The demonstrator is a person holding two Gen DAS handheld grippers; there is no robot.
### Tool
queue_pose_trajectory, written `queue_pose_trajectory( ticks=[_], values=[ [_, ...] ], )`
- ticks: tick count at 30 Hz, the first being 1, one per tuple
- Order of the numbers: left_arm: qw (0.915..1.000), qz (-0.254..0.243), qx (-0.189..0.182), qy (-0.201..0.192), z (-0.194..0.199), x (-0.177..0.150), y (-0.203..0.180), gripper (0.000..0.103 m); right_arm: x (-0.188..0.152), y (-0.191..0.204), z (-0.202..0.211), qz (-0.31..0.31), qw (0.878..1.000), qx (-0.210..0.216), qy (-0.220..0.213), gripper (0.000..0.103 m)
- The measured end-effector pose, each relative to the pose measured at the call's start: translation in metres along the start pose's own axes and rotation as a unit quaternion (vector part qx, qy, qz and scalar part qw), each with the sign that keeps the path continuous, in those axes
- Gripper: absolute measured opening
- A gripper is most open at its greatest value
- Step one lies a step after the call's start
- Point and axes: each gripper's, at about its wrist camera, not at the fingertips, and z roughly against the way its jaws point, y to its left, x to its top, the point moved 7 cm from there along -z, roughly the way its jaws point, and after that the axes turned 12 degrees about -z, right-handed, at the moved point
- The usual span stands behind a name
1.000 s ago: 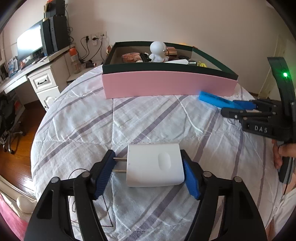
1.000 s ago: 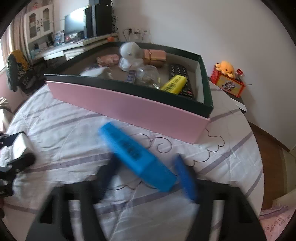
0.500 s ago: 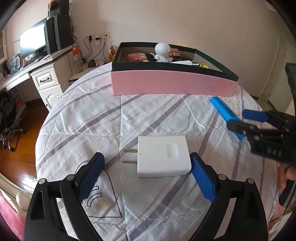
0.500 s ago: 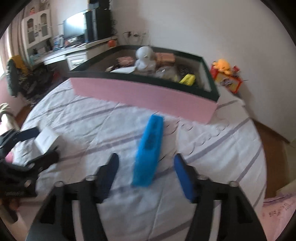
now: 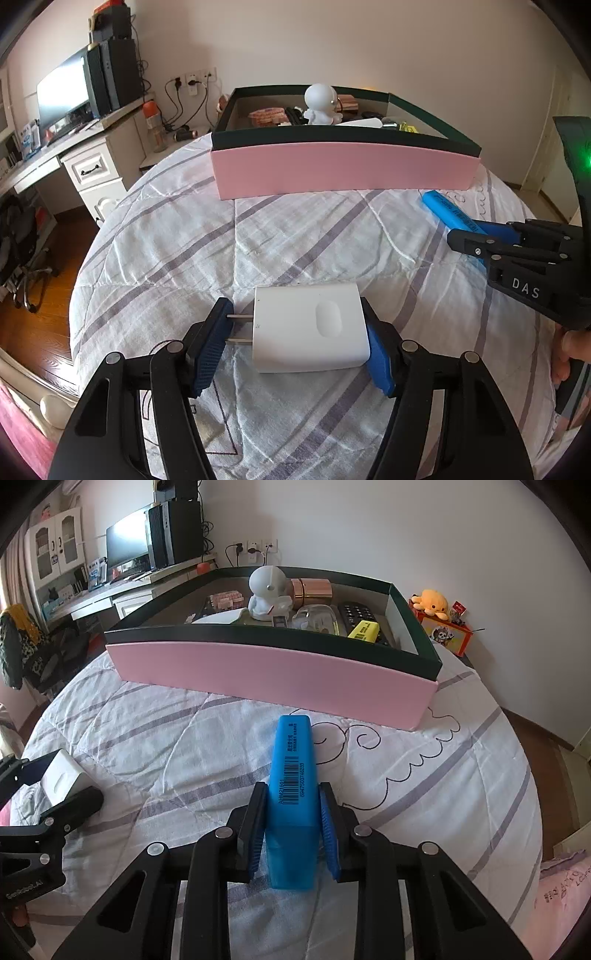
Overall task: Organize rigid objects
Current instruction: 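Grasp the white charger block with the left gripper while the right grasps the blue highlighter, then carry the charger block and blue highlighter over the pink box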
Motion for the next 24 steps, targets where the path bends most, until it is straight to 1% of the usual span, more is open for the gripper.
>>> queue_pose_trajectory(
  ticks=[3,12,18,24],
  values=[
    [1.0000,0.001,0.000,-0.002,0.001,0.000,0.000,0.067,0.000,0.001,0.000,0.004,1.000,-0.004,-0.001,0.027],
    [0.9999,-0.008,0.014,-0.004,0.002,0.001,-0.003,0.067,-0.002,0.001,0.004,0.002,1.000,0.000,-0.005,0.027],
    [0.9998,-0.004,0.015,-0.014,0.013,0.002,-0.003,0.067,-0.008,0.003,0.023,-0.015,0.999,0.033,-0.019,0.027],
    [0.9987,-0.008,0.020,-0.046,0.041,0.012,-0.003,0.067,-0.009,0.000,0.053,-0.044,0.996,0.067,-0.041,0.027]
  ],
)
